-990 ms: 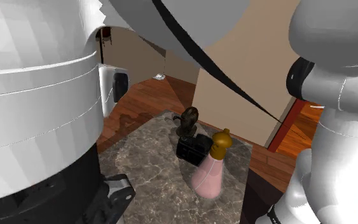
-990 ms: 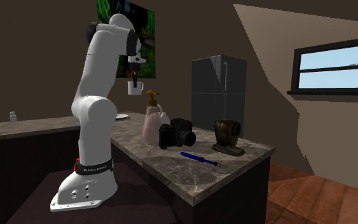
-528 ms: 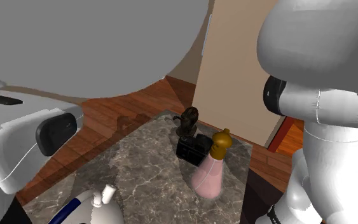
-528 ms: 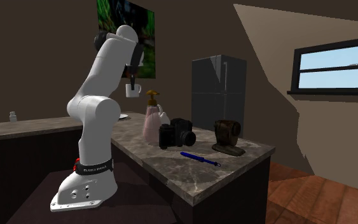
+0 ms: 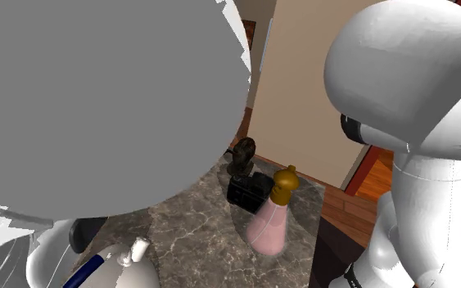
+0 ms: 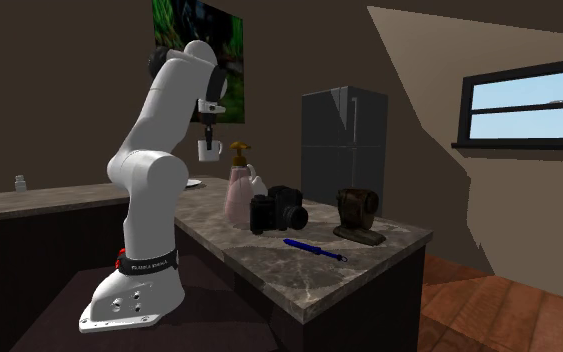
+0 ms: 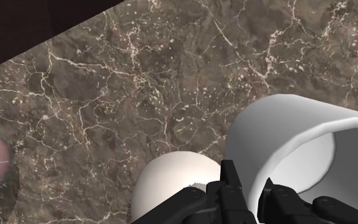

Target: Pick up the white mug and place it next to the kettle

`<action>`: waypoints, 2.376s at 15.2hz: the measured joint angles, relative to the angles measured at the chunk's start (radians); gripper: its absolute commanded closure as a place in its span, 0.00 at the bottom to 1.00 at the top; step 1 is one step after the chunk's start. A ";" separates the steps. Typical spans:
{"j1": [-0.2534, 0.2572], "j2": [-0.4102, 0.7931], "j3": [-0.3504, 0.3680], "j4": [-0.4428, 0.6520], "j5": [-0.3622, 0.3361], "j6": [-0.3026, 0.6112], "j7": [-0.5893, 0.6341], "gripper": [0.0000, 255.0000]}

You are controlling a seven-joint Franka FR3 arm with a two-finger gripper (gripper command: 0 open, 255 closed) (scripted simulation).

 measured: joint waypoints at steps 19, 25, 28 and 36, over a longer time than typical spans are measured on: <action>-0.036 0.022 -0.019 -0.239 -0.029 0.246 0.028 1.00; -0.030 0.050 -0.035 -0.287 -0.055 0.313 0.044 1.00; -0.029 0.062 -0.043 -0.309 -0.067 0.343 0.050 1.00; -0.016 0.097 -0.065 -0.351 -0.101 0.410 0.072 1.00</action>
